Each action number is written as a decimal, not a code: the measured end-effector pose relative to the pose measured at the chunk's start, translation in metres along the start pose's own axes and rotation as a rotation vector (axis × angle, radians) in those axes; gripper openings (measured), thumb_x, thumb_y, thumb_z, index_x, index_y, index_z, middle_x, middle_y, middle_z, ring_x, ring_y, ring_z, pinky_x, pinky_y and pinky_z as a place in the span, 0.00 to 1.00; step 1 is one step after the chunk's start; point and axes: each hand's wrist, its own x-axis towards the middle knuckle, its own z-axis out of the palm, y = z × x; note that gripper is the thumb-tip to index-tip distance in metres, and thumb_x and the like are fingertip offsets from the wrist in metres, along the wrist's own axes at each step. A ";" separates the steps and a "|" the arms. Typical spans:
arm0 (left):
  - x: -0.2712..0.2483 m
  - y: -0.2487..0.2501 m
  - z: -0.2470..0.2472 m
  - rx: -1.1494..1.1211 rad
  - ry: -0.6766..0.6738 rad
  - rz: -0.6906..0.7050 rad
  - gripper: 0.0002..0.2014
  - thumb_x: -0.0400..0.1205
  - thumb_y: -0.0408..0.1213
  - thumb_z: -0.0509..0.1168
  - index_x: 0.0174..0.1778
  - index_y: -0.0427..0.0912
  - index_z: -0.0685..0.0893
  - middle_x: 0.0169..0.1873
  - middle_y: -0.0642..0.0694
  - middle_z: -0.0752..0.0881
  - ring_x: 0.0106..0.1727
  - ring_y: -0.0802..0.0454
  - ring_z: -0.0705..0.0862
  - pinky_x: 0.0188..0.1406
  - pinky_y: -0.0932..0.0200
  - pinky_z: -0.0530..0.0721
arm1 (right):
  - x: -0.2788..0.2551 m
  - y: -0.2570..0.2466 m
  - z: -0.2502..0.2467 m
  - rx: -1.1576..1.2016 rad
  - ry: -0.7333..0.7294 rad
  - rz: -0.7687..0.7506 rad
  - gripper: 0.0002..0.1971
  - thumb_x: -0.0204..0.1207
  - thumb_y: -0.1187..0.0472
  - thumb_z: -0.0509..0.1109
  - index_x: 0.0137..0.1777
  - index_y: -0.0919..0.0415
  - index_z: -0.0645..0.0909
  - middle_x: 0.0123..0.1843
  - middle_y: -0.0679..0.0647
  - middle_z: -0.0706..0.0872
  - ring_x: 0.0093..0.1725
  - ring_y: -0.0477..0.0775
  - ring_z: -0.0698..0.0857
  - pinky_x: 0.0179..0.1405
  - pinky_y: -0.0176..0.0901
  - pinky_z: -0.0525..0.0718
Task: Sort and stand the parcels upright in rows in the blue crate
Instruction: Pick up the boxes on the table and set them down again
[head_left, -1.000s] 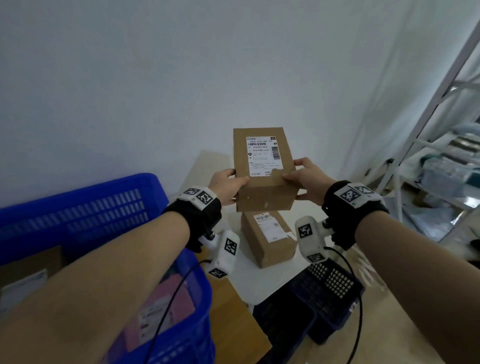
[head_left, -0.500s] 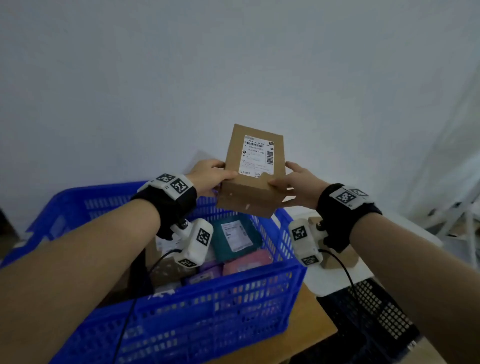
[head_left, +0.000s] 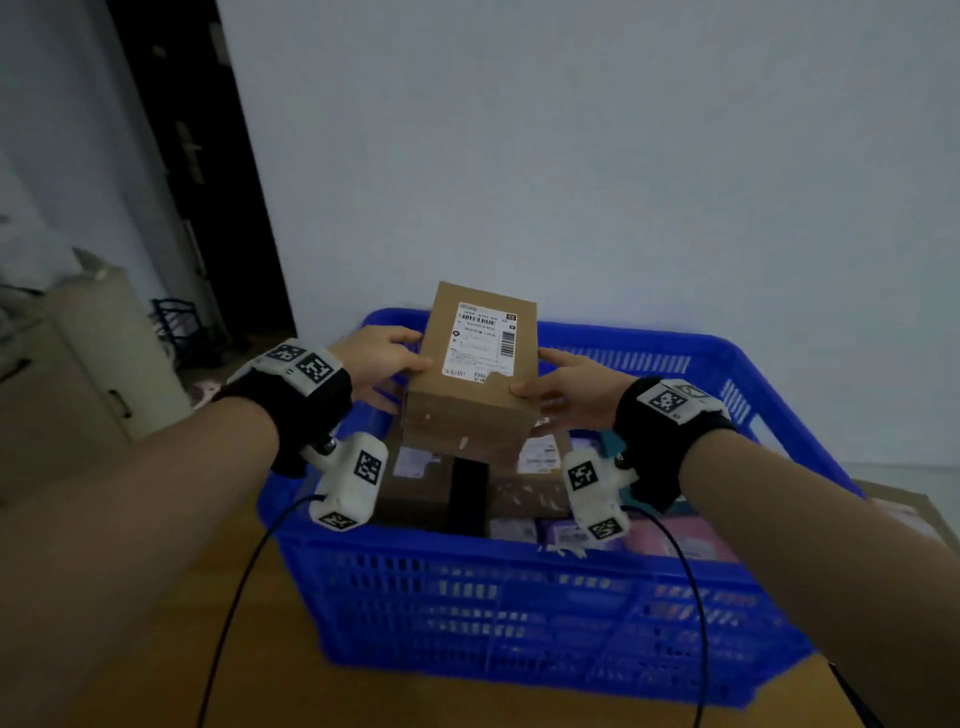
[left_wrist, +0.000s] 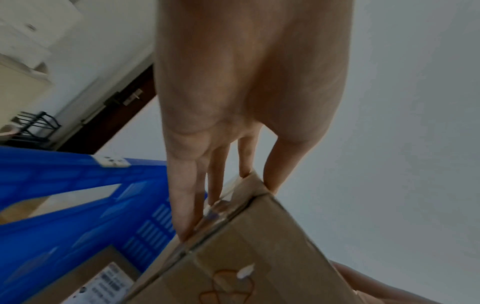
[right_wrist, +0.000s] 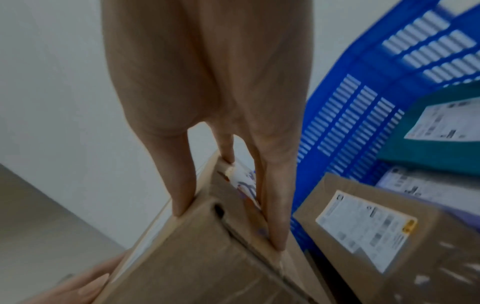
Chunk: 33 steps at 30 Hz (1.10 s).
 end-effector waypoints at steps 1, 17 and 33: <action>0.004 -0.006 -0.005 -0.005 -0.002 -0.034 0.23 0.83 0.34 0.64 0.74 0.48 0.72 0.62 0.43 0.83 0.59 0.37 0.83 0.61 0.35 0.82 | 0.011 0.000 0.008 -0.005 -0.017 0.019 0.33 0.74 0.70 0.73 0.76 0.50 0.68 0.55 0.58 0.86 0.51 0.59 0.86 0.49 0.61 0.86; 0.106 -0.080 -0.002 0.407 -0.003 -0.325 0.20 0.80 0.35 0.66 0.68 0.36 0.73 0.67 0.36 0.79 0.64 0.38 0.81 0.62 0.43 0.84 | 0.152 0.053 0.045 -0.070 -0.152 0.214 0.37 0.71 0.76 0.71 0.77 0.50 0.66 0.55 0.59 0.86 0.52 0.61 0.86 0.56 0.61 0.85; 0.141 -0.112 0.017 0.478 0.103 -0.334 0.22 0.82 0.29 0.64 0.73 0.36 0.72 0.69 0.36 0.78 0.69 0.38 0.78 0.69 0.46 0.78 | 0.177 0.080 0.058 -0.003 -0.100 0.229 0.45 0.69 0.82 0.70 0.81 0.48 0.58 0.71 0.60 0.79 0.68 0.65 0.79 0.60 0.59 0.84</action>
